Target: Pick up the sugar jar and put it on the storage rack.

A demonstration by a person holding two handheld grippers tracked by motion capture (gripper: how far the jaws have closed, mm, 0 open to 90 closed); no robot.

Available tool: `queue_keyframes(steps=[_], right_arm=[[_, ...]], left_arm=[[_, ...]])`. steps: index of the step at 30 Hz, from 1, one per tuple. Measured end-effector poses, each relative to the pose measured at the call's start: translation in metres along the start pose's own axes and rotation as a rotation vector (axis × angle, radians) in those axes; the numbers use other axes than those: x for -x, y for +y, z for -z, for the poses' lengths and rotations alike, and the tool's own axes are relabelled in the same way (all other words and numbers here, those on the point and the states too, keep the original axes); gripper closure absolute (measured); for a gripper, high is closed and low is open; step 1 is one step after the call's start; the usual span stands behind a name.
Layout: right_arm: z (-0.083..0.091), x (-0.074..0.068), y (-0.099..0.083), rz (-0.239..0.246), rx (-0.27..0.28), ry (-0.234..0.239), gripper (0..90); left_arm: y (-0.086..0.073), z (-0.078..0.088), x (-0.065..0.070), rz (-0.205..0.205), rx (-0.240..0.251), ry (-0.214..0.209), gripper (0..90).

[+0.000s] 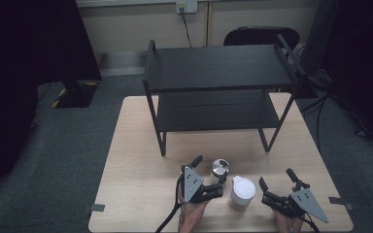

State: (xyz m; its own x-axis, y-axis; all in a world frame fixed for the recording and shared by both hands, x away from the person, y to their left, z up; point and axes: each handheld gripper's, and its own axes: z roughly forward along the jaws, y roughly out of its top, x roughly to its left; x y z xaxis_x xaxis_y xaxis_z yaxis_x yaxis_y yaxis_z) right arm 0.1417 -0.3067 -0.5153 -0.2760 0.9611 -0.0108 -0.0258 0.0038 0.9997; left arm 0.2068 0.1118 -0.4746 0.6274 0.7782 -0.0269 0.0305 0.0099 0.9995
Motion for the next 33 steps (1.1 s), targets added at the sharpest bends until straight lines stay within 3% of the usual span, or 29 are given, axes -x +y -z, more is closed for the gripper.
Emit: queue_keyframes(steps=[9,16,25,33], right_arm=[[0.000,0.000,0.000,0.000,0.000,0.001,1.5],[0.000,0.000,0.000,0.000,0.000,0.001,1.5],[0.000,0.001,0.000,-0.001,0.000,0.004,1.6],[0.000,0.001,0.000,-0.001,0.000,0.004,1.5]], left_arm=[[-0.004,-0.013,-0.003,0.044,-0.036,-0.008,16.1],[-0.008,-0.016,-0.003,0.008,-0.062,-0.037,21.6],[-0.010,-0.021,-0.005,0.009,-0.087,-0.051,34.0],[-0.011,-0.022,-0.002,0.019,-0.082,-0.040,35.2]])
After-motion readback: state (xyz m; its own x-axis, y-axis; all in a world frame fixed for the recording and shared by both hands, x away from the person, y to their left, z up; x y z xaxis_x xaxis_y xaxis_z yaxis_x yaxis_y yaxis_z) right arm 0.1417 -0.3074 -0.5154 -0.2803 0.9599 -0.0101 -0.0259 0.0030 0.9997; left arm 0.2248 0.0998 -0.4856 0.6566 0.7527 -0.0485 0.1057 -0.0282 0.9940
